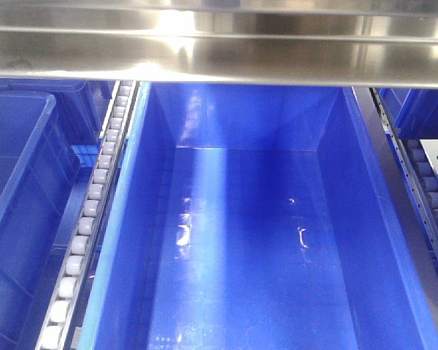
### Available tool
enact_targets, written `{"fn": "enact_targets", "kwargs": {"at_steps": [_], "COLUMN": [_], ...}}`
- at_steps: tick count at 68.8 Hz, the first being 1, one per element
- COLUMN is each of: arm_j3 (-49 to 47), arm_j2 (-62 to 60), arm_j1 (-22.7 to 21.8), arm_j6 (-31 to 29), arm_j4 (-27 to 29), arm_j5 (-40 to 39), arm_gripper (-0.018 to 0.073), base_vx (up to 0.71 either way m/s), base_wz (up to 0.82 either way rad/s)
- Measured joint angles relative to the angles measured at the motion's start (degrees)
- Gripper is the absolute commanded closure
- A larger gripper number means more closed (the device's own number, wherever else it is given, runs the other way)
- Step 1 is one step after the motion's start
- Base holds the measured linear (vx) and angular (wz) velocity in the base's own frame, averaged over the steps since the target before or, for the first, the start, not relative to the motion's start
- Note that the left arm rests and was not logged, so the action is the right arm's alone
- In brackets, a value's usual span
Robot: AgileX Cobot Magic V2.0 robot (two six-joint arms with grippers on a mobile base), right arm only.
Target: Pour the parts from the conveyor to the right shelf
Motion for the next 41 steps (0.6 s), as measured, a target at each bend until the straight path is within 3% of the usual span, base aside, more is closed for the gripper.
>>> {"fn": "enact_targets", "kwargs": {"at_steps": [41], "arm_j3": [0.0], "arm_j2": [0.0], "arm_j1": [0.0], "arm_j6": [0.0], "arm_j4": [0.0], "arm_j5": [0.0], "arm_gripper": [0.0565], "base_vx": [0.0], "base_wz": [0.0]}}
